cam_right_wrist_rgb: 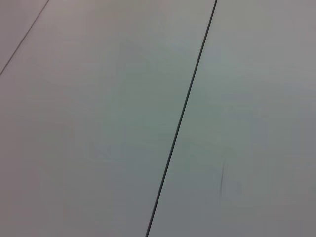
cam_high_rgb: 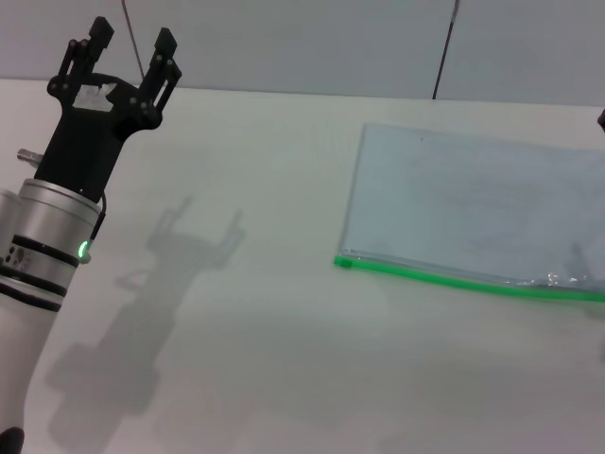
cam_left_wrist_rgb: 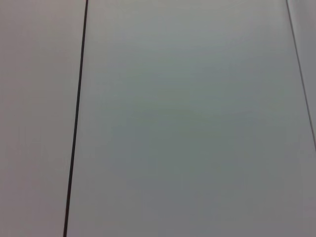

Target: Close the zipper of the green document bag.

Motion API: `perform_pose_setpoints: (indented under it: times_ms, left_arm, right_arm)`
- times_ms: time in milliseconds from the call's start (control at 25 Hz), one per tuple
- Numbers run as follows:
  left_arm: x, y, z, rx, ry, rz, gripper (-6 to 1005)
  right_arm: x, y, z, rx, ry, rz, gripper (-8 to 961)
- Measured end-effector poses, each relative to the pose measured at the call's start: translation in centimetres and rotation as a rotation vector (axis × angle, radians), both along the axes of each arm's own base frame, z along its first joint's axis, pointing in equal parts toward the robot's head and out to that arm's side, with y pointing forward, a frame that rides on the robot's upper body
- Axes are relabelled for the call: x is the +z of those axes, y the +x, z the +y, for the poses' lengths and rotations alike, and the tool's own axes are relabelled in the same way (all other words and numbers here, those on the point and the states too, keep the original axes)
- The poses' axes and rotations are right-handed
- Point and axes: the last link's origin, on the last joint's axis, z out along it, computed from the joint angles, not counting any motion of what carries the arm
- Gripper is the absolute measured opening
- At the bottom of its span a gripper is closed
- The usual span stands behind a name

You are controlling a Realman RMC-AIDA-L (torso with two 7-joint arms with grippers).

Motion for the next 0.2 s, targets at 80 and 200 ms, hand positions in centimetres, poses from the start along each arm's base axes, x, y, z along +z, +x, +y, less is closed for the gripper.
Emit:
perform_pose_setpoints:
  times_ms: [80,200]
  left_arm:
    - [-0.03,0.02,0.0,0.0,-0.001,0.0,757]
    - [-0.06,0.05,0.05,0.0,-0.002,0.001,757]
  right_arm:
    - [0.01,-0.01,0.01,0.0,0.0,0.0,885]
    - [0.01,-0.02,0.02,0.001,0.0,0.0,886]
